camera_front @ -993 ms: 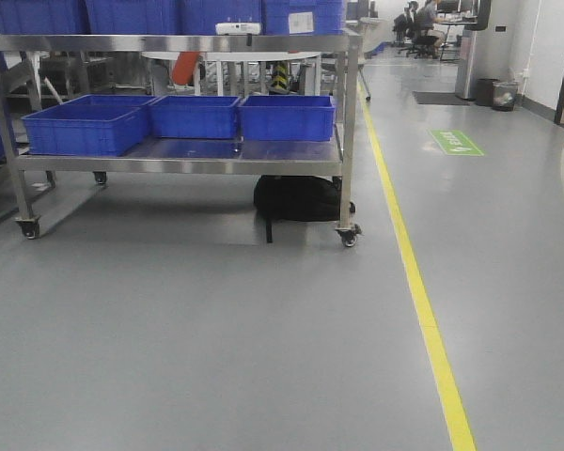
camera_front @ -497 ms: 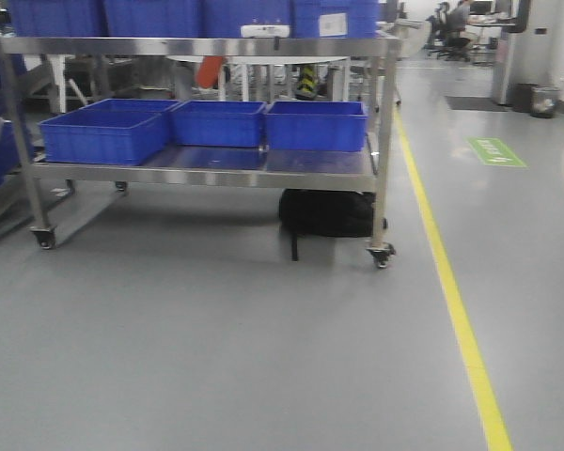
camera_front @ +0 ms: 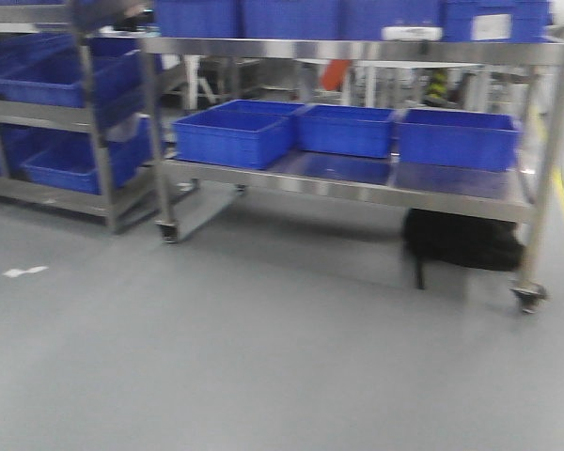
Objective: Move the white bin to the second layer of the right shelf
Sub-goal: 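Drive forward past the blue-bin racks carrying the bin, then drive toward the windows carrying the bin in the right gripper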
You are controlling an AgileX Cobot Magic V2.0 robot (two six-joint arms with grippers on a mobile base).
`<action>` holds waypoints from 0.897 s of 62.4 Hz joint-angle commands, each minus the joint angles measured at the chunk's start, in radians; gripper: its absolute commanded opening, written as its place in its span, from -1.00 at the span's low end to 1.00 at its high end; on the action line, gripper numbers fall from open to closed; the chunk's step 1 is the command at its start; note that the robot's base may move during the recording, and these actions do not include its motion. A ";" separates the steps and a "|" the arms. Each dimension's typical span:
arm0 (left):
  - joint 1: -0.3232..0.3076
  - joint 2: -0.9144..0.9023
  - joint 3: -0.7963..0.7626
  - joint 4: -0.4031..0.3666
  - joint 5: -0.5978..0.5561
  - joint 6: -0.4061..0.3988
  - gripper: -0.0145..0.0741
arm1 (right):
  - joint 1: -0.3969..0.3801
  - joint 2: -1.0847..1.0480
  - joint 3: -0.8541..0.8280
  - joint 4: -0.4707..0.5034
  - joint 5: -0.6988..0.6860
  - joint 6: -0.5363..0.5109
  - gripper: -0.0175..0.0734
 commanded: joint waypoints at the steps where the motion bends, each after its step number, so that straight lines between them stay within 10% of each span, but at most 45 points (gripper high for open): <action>1: -0.004 -0.017 0.027 -0.008 -0.080 -0.005 -0.48 | -0.005 0.004 -0.030 0.000 -0.093 -0.002 -0.49; 56: -0.004 -0.017 0.027 -0.008 -0.080 -0.005 -0.48 | -0.005 0.004 -0.030 0.000 -0.093 -0.002 -0.49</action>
